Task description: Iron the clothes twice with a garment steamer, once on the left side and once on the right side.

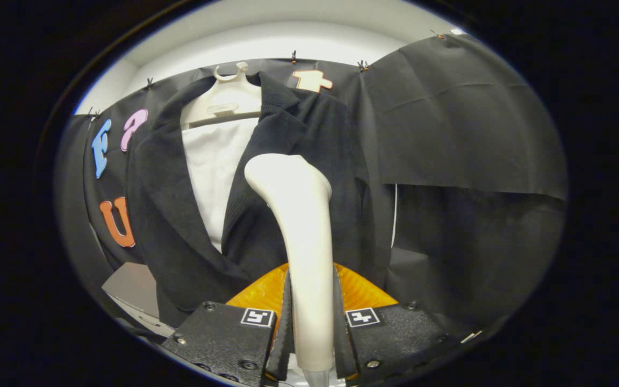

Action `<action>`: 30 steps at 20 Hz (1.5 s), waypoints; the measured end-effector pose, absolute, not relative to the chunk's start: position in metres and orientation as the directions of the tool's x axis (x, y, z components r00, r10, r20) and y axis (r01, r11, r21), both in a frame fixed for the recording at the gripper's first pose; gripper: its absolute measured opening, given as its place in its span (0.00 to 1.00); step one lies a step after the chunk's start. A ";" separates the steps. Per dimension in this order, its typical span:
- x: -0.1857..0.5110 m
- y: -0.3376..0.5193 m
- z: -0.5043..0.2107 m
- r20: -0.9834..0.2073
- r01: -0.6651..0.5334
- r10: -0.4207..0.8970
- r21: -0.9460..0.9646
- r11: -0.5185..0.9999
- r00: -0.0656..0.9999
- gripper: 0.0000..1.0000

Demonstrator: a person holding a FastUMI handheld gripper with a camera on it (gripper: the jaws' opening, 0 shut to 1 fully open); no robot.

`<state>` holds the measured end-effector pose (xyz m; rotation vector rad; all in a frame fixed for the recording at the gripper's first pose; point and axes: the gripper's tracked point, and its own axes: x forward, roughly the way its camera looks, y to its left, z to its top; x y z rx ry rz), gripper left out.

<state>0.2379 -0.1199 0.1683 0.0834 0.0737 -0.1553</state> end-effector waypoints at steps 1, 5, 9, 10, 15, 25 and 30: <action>0.238 -0.120 0.165 -0.083 0.160 -0.154 0.076 0.984 0.985 0.36; 0.235 -0.119 0.148 -0.106 0.174 -0.167 0.062 0.983 0.980 0.36; 0.232 -0.118 0.127 -0.129 0.190 -0.184 0.039 0.981 0.975 0.36; 0.231 -0.118 0.121 -0.136 0.192 -0.186 0.033 0.981 0.973 0.36; 0.232 -0.114 0.091 -0.174 0.199 -0.195 0.007 0.980 0.965 0.36; 0.223 -0.119 0.022 -0.272 0.222 -0.221 -0.026 0.975 0.937 0.36; 0.227 -0.117 0.010 -0.303 0.231 -0.234 -0.048 0.972 0.924 0.36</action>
